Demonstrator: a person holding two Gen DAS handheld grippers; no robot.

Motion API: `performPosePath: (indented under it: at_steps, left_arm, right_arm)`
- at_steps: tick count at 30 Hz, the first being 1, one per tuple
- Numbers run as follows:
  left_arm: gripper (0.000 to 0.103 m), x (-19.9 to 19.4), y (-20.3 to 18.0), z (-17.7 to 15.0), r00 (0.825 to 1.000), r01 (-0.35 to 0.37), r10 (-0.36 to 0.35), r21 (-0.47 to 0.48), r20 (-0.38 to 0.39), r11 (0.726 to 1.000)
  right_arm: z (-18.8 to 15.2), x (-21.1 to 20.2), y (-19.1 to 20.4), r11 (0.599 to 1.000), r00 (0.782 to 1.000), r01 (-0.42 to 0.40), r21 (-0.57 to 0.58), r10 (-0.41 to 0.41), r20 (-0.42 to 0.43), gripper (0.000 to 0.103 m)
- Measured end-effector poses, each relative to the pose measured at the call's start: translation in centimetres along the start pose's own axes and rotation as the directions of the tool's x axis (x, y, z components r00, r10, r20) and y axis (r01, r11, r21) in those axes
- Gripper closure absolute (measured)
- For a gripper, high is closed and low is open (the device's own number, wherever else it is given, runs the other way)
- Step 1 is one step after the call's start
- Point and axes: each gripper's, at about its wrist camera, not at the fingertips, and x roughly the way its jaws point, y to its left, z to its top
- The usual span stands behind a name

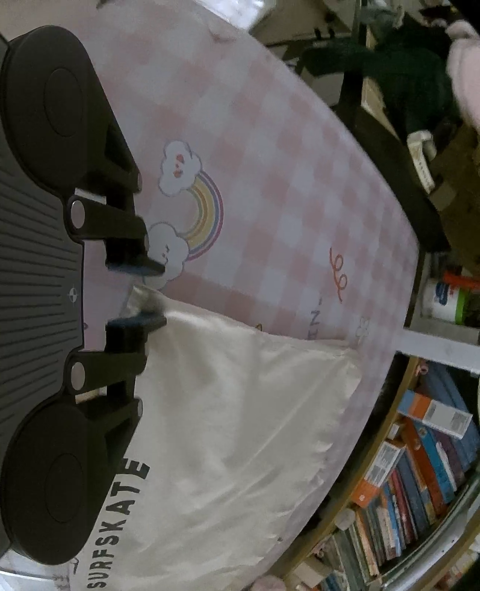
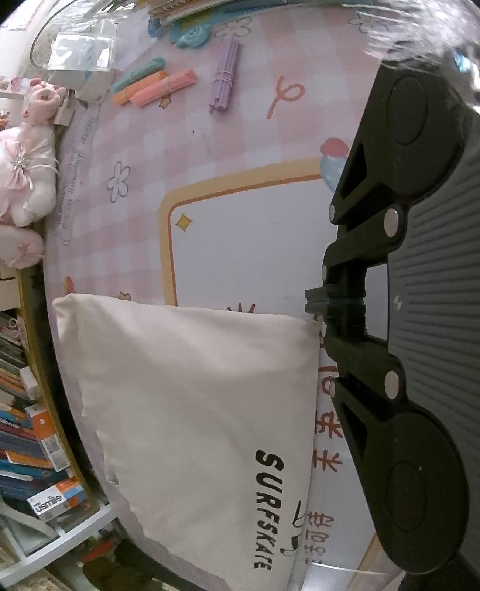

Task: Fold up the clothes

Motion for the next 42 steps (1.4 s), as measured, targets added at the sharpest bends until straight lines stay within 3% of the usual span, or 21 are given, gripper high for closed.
performPosePath:
  at_steps: [2, 7, 9, 11, 13, 16, 23, 30, 39, 42]
  left_arm:
    - [0.074, -0.6, -0.2, -0.3, 1.000, -0.016, 0.016, -0.010, 0.008, 1.000]
    - [0.053, -2.2, -0.7, -1.0, 0.998, -0.057, 0.058, -0.035, 0.027, 0.998]
    - [0.052, -2.8, -0.9, -1.2, 0.997, -0.073, 0.074, -0.045, 0.035, 0.996]
    - [0.045, -3.0, -1.3, -1.6, 0.996, -0.083, 0.085, -0.050, 0.027, 0.995]
    - [0.030, -3.1, -1.6, -1.9, 0.996, -0.080, 0.081, -0.043, 0.027, 0.996]
    - [0.028, -3.3, -2.2, -2.3, 0.997, -0.073, 0.074, -0.033, 0.026, 0.997]
    - [0.025, -2.6, -1.7, -1.8, 1.000, 0.005, -0.005, -0.015, -0.002, 1.000]
    - [0.023, -1.7, 0.2, -1.0, 0.991, 0.121, -0.120, 0.008, -0.054, 0.993]
    - [0.023, 0.0, 2.7, 1.0, 0.950, 0.280, -0.273, 0.031, -0.152, 0.959]
    - [0.023, 0.6, 3.5, 2.1, 0.936, 0.316, -0.309, 0.015, -0.168, 0.949]
  right_arm:
    - [0.1, -0.2, 0.0, 1.000, 1.000, 0.001, -0.008, -0.001, 0.016, 0.102]
    - [1.0, -1.6, 0.7, 0.999, 0.997, 0.024, -0.041, -0.021, 0.075, 0.098]
    - [1.3, -1.9, 1.0, 0.997, 0.994, 0.050, -0.066, -0.043, 0.101, 0.085]
    - [1.4, -2.3, 1.3, 0.993, 0.990, 0.074, -0.093, -0.061, 0.129, 0.062]
    - [1.4, -2.4, 1.8, 0.988, 0.985, 0.101, -0.121, -0.081, 0.155, 0.055]
    - [1.1, -2.4, 2.5, 0.979, 0.978, 0.135, -0.152, -0.107, 0.179, 0.036]
    - [-0.2, -2.5, 5.3, 0.966, 0.969, 0.181, -0.182, -0.143, 0.203, 0.032]
    - [-2.4, -1.8, 12.5, 0.942, 0.962, 0.204, -0.265, -0.142, 0.233, 0.029]
    - [-3.4, -0.2, 26.2, 0.890, 0.970, 0.099, -0.446, 0.014, 0.243, 0.027]
    - [-3.1, 0.7, 30.7, 0.846, 0.971, 0.026, -0.533, 0.104, 0.213, 0.030]
